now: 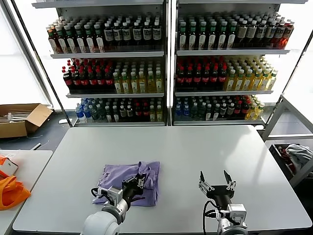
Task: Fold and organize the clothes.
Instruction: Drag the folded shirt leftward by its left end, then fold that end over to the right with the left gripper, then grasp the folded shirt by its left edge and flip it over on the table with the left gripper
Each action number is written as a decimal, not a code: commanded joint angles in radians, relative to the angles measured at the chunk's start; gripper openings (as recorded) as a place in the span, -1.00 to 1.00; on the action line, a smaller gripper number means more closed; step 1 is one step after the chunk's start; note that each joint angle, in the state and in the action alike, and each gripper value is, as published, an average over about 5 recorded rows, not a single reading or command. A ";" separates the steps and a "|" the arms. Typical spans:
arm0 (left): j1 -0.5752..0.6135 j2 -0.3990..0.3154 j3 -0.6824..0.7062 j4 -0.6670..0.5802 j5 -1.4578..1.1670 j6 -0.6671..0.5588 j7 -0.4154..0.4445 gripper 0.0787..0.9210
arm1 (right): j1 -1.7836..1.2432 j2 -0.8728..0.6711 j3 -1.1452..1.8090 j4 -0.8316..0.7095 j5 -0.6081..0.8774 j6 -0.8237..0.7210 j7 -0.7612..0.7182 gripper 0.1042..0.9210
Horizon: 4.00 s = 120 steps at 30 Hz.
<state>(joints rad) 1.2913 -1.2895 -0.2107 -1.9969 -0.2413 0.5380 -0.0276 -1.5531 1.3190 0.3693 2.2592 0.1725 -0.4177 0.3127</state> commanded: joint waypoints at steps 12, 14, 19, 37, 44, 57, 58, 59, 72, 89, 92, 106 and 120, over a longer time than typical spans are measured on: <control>0.102 -0.062 -0.007 -0.247 -0.655 -0.055 -0.106 0.22 | 0.069 -0.033 -0.043 -0.033 0.011 -0.008 0.006 0.76; 0.106 -0.046 -0.058 -0.260 -0.617 -0.074 -0.117 0.36 | 0.083 -0.040 -0.053 -0.043 0.017 -0.007 0.005 0.76; 0.110 0.028 -0.252 -0.177 -0.287 -0.115 -0.116 0.68 | 0.113 -0.057 -0.073 -0.058 0.039 -0.005 0.002 0.76; 0.145 0.060 -0.398 0.021 -0.147 -0.145 -0.094 0.77 | 0.147 -0.087 -0.081 -0.062 0.084 -0.019 0.023 0.76; 0.152 0.052 -0.379 0.033 -0.183 -0.128 -0.077 0.77 | 0.136 -0.079 -0.080 -0.059 0.081 -0.017 0.022 0.76; 0.144 0.057 -0.360 0.064 -0.228 -0.101 -0.039 0.77 | 0.120 -0.074 -0.077 -0.053 0.075 -0.014 0.022 0.76; 0.145 0.056 -0.359 0.068 -0.230 -0.101 -0.035 0.77 | 0.119 -0.074 -0.076 -0.053 0.075 -0.014 0.022 0.76; 0.146 0.055 -0.357 0.071 -0.231 -0.101 -0.032 0.77 | 0.119 -0.074 -0.076 -0.053 0.075 -0.014 0.022 0.76; 0.156 0.050 -0.343 0.072 -0.234 -0.092 -0.001 0.51 | 0.121 -0.070 -0.081 -0.059 0.074 -0.012 0.021 0.76; 0.164 0.047 -0.339 0.080 -0.191 -0.089 0.015 -0.65 | 0.130 -0.076 -0.074 -0.052 0.075 -0.013 0.022 0.76; 0.165 0.050 -0.353 0.073 -0.167 -0.109 0.010 -0.82 | 0.131 -0.079 -0.073 -0.051 0.076 -0.014 0.023 0.76; 0.156 0.360 -0.818 0.052 -0.189 -0.138 0.032 -0.91 | 0.167 -0.099 -0.079 -0.062 0.095 -0.018 0.028 0.76; 0.173 0.404 -0.742 0.003 -0.154 -0.126 0.084 -0.91 | 0.165 -0.079 -0.078 -0.072 0.101 -0.015 0.028 0.76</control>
<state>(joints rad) 1.4637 -0.9096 -0.9923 -1.9475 -0.4374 0.4160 0.0351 -1.3833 1.2360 0.2875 2.1837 0.2729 -0.4325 0.3407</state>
